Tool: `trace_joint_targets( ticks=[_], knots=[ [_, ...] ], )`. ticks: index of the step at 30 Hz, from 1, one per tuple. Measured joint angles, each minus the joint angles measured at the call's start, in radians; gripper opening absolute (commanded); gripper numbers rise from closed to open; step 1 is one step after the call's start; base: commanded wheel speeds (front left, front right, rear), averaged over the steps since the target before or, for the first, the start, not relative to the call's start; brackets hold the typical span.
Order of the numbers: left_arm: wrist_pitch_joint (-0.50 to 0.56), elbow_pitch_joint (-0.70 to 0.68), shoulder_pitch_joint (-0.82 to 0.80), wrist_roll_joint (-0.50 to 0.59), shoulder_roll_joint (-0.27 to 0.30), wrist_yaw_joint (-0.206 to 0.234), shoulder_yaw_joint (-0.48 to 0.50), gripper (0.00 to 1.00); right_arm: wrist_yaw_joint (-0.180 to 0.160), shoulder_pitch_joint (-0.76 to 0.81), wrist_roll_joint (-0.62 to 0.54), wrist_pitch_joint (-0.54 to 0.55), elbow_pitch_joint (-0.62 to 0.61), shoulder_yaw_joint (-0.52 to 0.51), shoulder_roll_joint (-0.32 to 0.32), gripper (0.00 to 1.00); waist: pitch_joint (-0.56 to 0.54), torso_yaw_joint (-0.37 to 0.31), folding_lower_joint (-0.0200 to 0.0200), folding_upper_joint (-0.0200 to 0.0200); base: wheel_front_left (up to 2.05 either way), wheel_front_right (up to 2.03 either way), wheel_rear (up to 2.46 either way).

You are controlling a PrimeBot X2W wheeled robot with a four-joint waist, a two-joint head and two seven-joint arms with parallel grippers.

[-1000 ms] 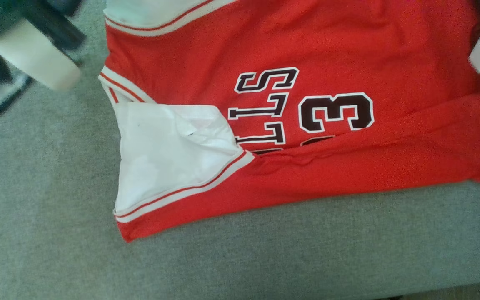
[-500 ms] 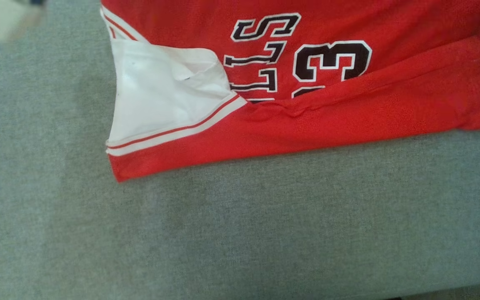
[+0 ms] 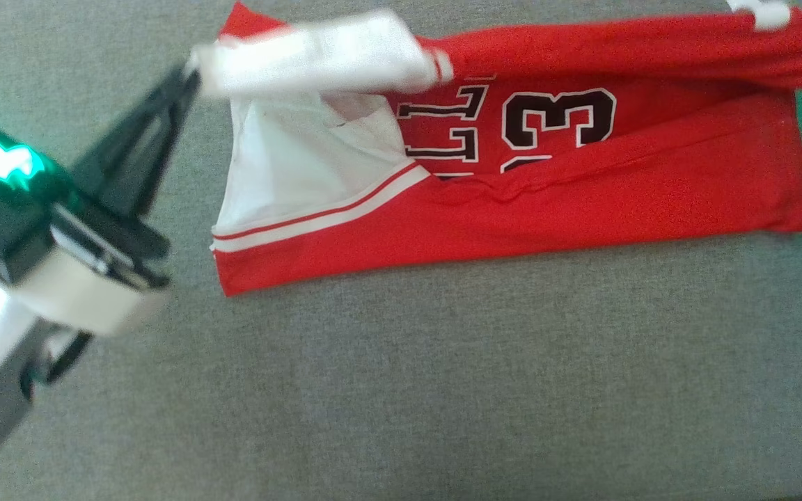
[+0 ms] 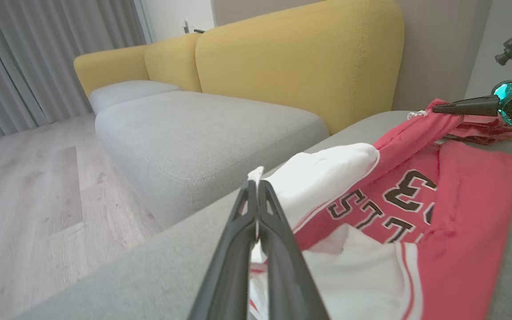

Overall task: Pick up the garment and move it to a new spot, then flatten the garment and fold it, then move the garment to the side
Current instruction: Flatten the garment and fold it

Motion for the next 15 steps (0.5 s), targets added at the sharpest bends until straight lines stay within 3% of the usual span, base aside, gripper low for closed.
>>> trace_joint_targets(
  ticks=[9, 10, 12, 13, 14, 15],
  knots=[
    [-0.001, -0.057, 0.157, 0.001, -0.003, 0.035, 0.056, 0.0, 0.0, 0.13, -0.04, -0.001, -0.029, -0.086, 0.044, 0.0, -0.008, -0.002, 0.0, 0.0, 0.0, 0.0, 0.0],
    [-0.001, -0.06, 0.17, 0.002, -0.007, 0.035, 0.065, 0.0, 0.0, 0.139, -0.041, -0.003, -0.03, -0.094, 0.049, 0.04, -0.009, -0.002, 0.0, 0.0, 0.0, 0.0, 0.0],
    [-0.001, -0.061, 0.194, 0.004, -0.02, 0.032, 0.072, 0.0, 0.0, 0.157, -0.048, -0.003, -0.032, -0.107, 0.057, 0.35, -0.01, -0.001, 0.0, 0.0, 0.0, 0.0, 0.0],
    [-0.001, -0.06, 0.206, 0.006, -0.03, 0.028, 0.076, 0.0, 0.0, 0.166, -0.053, -0.003, -0.032, -0.114, 0.061, 1.0, -0.011, -0.002, 0.0, 0.0, 0.0, 0.0, 0.0],
    [-0.001, -0.057, 0.217, 0.012, -0.043, 0.023, 0.081, 0.0, 0.0, 0.171, -0.054, -0.003, -0.029, -0.125, 0.07, 1.0, -0.012, -0.002, 0.0001, 0.0, 0.0, 0.0, 0.0],
    [-0.001, -0.055, 0.227, 0.015, -0.058, 0.022, 0.089, 0.21, 0.0, 0.175, -0.056, -0.003, -0.026, -0.132, 0.079, 1.0, -0.013, -0.003, 0.0001, 0.0, 0.0, 0.0, 0.0]
  ],
)
